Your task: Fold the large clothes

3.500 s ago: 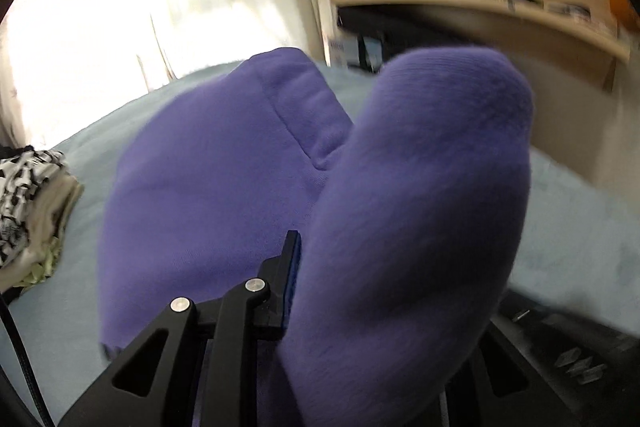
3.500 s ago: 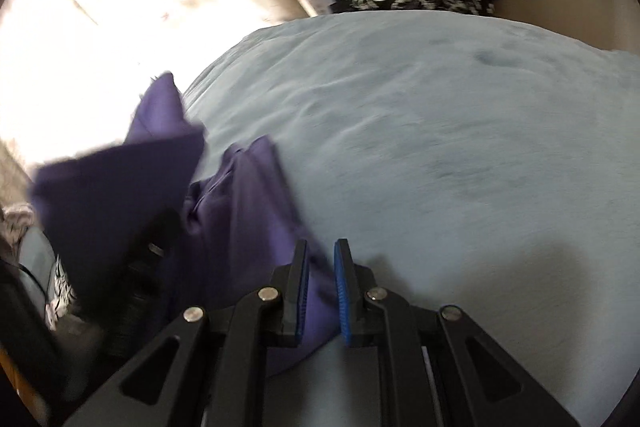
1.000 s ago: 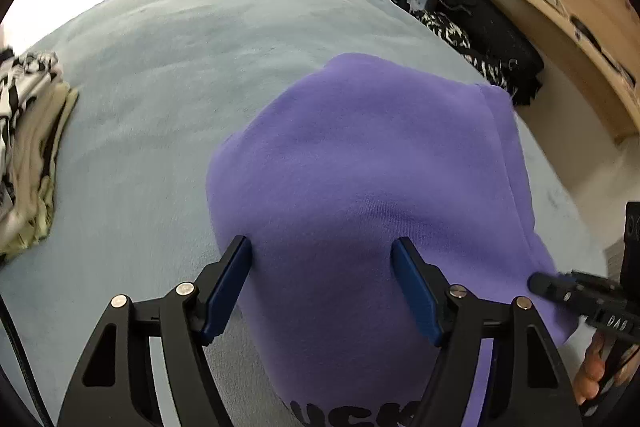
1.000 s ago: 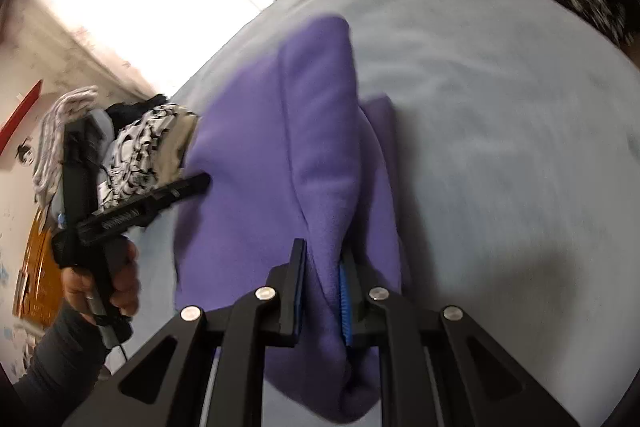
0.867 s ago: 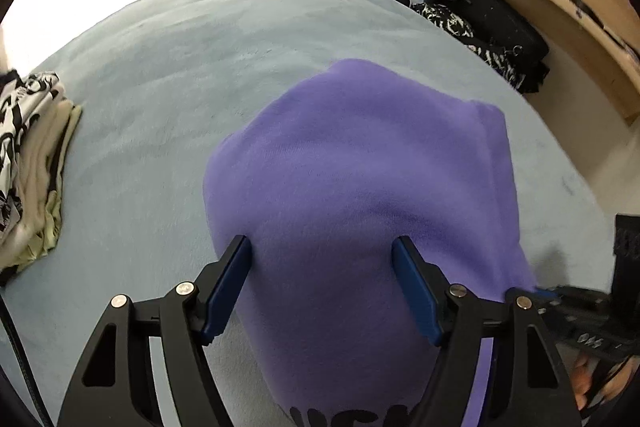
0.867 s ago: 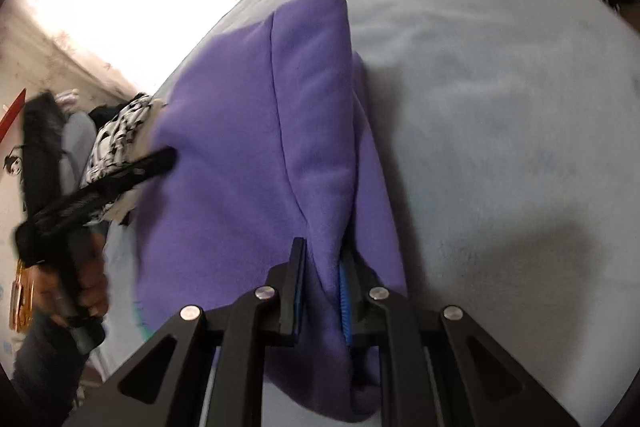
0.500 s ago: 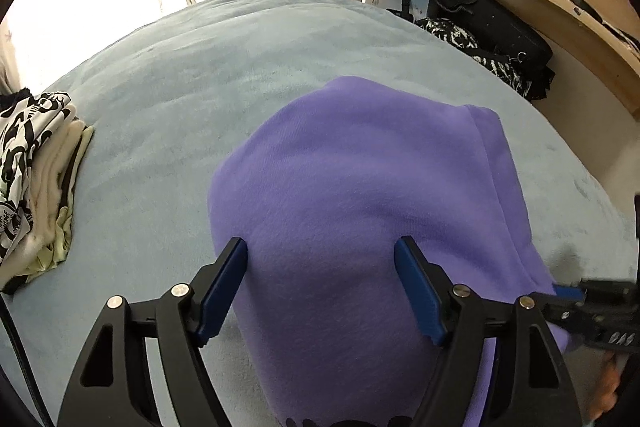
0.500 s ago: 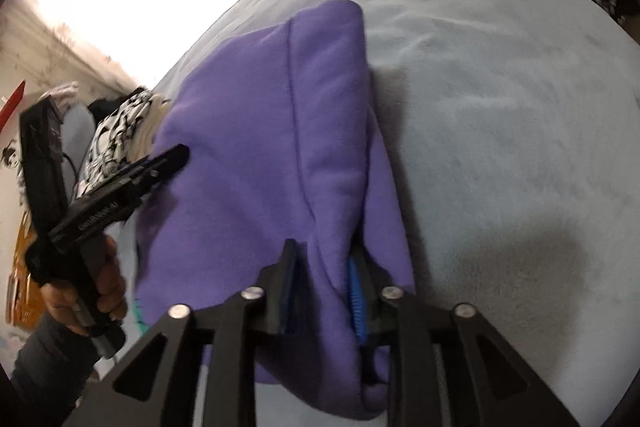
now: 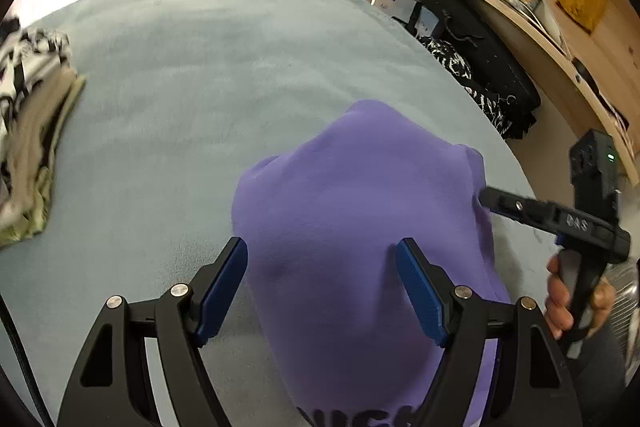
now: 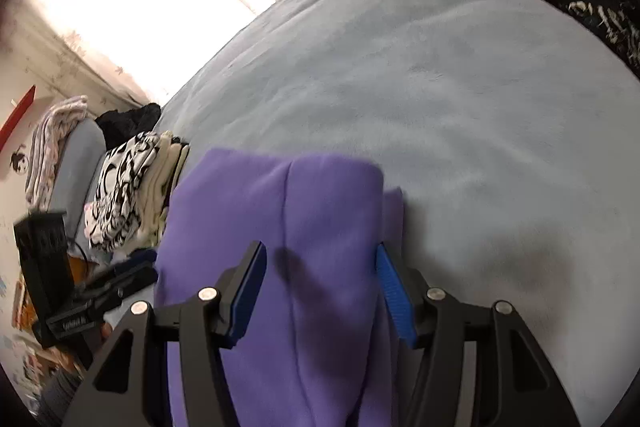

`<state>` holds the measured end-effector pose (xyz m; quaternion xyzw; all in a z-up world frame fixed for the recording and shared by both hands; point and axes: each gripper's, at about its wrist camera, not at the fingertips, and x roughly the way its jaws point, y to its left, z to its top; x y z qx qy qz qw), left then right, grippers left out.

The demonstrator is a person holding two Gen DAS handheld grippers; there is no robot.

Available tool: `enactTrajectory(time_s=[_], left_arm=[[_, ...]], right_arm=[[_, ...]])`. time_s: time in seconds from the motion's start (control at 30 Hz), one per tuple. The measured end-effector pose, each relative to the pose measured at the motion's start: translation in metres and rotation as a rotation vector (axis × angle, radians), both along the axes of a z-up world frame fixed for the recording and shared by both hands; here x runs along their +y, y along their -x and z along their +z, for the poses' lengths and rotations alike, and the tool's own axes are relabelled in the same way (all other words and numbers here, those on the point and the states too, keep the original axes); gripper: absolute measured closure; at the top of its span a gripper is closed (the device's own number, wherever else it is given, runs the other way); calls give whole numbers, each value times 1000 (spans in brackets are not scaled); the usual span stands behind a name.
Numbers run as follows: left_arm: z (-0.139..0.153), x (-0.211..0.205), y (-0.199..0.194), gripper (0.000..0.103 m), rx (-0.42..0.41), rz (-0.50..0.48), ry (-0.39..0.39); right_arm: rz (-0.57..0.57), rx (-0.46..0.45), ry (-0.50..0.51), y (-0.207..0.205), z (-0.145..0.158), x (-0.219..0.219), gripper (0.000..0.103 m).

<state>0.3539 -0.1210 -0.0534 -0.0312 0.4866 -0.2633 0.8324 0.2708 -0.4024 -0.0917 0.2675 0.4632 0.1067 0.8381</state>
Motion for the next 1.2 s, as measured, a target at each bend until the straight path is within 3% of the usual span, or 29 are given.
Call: enactTrajectory(time_s=[0.07,0.1,0.13,0.17,0.27,0.33,0.43,0.57,0.7,0.87,0.97,1.13,1.2], left_arm=[[-9,5,-7,28,36,4,35],[-13,7,-10,28,57,6,64],[-16,6,-11,28,65,6,78],[-19,5,-12,28,70,2,88],[-24,-4,-13,28,60,-14,84],[-25,-12,-14,24,35,-18,64],[-27,-31,-15,20,-18,-19,3],[-32,-39,-14,14,-66,-14,-36],[-38,-32,-18,11,-37,-2,-2],[-26,-18,-12,12,16,52,12],[-11,-12,9,16,-18,59,-3],[3,-9,64,46,-72,14,-38],[6,-9,81,49,-69,-2,-16]], right_arm=[[7,18,-31,-11,-9,-3,46],[12,21,-53,-15,-14,-4,52],[19,30,-51,-18,-17,-3,61],[17,36,-15,-20,-19,0,89],[-31,32,114,-18,-14,5,91],[-90,12,169,-17,-12,0,92],[-103,104,142,-27,-45,-8,91],[-117,120,117,-29,-53,-16,88],[-129,118,161,-25,-49,-16,64],[-153,79,138,-4,-22,-15,58],[-145,1,226,22,7,4,58],[5,-142,294,70,36,60,58],[85,-170,306,89,37,86,58]])
